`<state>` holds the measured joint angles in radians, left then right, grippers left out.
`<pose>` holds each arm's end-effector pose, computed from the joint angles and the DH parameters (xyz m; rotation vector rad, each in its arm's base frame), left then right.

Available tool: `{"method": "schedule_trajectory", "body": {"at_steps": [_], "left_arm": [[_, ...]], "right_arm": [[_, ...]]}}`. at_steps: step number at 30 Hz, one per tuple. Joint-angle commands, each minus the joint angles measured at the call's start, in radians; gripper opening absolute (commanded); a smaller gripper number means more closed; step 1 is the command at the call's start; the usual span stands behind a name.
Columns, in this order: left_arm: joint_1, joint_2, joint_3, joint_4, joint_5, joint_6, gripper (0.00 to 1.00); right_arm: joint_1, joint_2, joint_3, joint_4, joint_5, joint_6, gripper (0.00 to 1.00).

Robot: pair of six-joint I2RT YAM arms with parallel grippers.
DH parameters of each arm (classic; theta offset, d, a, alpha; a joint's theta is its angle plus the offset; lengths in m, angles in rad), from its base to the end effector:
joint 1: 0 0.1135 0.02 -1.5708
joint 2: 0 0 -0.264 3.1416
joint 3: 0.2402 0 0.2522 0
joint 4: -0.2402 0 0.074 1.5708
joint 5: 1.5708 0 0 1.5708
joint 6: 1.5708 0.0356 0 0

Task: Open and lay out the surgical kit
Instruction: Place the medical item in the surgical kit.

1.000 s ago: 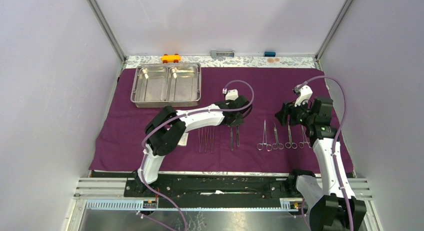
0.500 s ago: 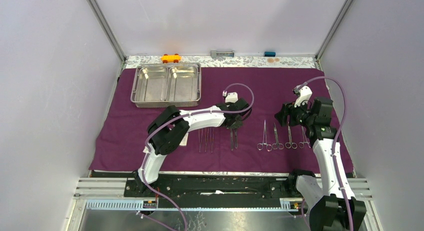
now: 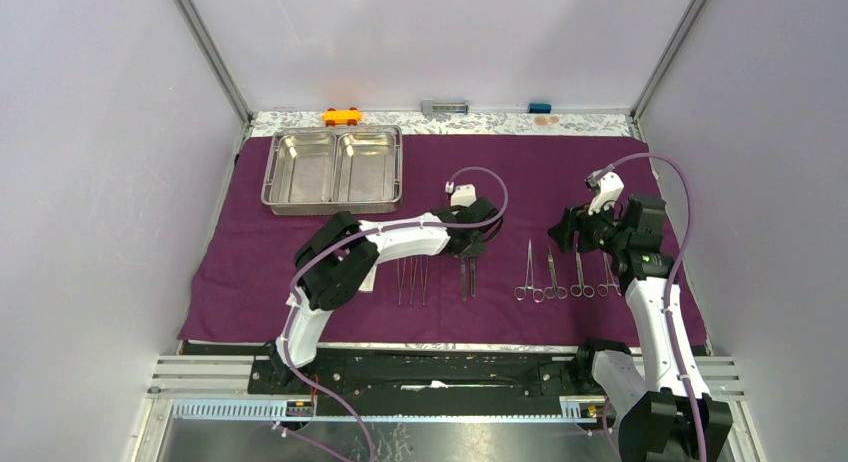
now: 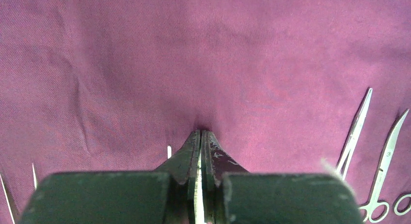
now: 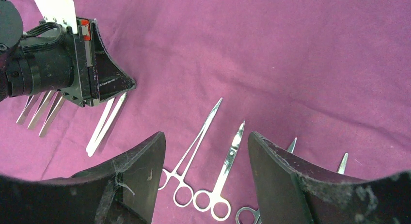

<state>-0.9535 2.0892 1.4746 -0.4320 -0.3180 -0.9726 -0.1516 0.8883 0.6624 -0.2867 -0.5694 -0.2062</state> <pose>0.2635 -0.3519 0.1572 -0.1350 2.5667 -0.3304 0.1969 -0.0107 0.2710 -0.3940 1.9765 0.3654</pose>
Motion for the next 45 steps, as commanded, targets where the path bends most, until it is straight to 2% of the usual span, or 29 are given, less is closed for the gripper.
{"method": "schedule_trajectory", "body": {"at_steps": [1, 24, 35, 45], "left_arm": [[-0.008, -0.020, -0.031, 0.037, 0.012, -0.002, 0.03], [-0.035, -0.085, -0.113, 0.081, 0.022, -0.009, 0.04], [-0.039, -0.084, -0.107, 0.080, 0.012, -0.003, 0.10], [-0.038, -0.071, -0.087, 0.080, -0.028, 0.029, 0.12]], "right_arm": [[-0.005, -0.016, -0.001, 0.021, -0.023, -0.010, 0.70], [-0.005, -0.012, -0.002, 0.021, -0.028, -0.007, 0.71], [-0.006, -0.013, -0.004, 0.021, -0.033, -0.005, 0.71], [-0.006, -0.010, -0.004, 0.020, -0.037, -0.003, 0.71]]}}
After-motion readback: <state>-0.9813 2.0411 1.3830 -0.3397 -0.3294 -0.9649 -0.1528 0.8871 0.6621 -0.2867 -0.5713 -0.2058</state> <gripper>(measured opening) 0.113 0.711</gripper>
